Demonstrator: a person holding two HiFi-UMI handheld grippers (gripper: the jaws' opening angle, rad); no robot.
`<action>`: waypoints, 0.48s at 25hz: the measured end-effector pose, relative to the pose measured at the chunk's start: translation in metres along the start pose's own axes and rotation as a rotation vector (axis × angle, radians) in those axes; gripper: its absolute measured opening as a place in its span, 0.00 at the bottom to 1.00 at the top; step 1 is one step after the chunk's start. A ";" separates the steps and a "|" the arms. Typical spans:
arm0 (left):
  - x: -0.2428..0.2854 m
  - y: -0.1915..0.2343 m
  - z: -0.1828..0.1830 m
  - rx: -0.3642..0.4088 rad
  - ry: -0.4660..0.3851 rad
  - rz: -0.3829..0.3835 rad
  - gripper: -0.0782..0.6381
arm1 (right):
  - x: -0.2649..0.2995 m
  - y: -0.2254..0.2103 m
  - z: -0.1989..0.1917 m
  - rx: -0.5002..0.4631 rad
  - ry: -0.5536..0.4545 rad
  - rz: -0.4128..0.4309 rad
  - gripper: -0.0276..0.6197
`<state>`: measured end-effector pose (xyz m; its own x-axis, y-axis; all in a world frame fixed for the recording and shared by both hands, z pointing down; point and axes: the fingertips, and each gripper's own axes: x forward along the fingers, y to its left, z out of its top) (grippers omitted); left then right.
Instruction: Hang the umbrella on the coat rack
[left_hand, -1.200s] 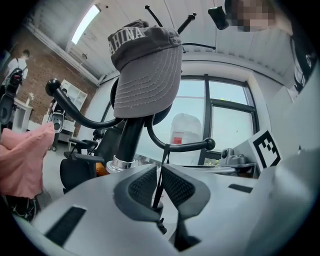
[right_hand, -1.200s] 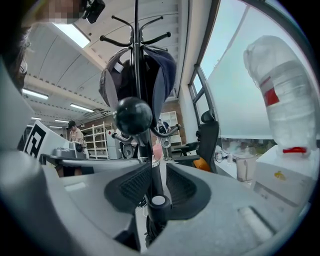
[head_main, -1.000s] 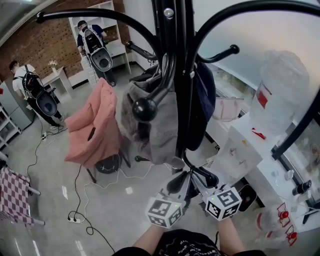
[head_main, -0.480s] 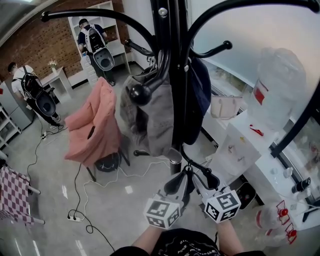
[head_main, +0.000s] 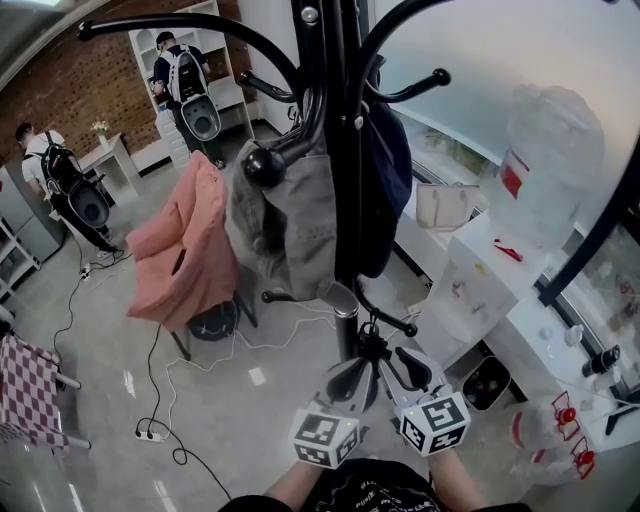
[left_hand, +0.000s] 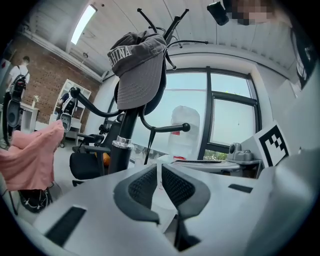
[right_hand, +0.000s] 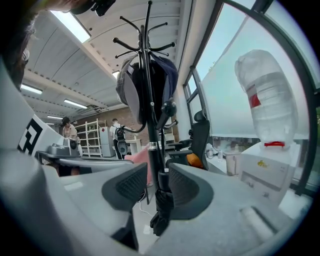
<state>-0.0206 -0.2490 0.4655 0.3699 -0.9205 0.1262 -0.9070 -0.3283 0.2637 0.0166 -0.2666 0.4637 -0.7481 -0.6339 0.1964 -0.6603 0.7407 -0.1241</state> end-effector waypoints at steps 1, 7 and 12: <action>-0.002 -0.001 -0.003 0.002 0.006 0.000 0.13 | -0.002 0.001 -0.003 -0.003 0.006 -0.005 0.24; -0.013 -0.009 -0.032 0.014 0.047 0.018 0.13 | -0.012 0.007 -0.028 0.004 0.043 -0.039 0.18; -0.020 -0.017 -0.045 0.028 0.058 0.015 0.13 | -0.021 0.014 -0.042 0.009 0.042 -0.077 0.11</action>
<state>-0.0032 -0.2154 0.5012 0.3662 -0.9118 0.1858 -0.9176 -0.3208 0.2346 0.0261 -0.2335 0.4988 -0.6915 -0.6792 0.2459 -0.7167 0.6877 -0.1161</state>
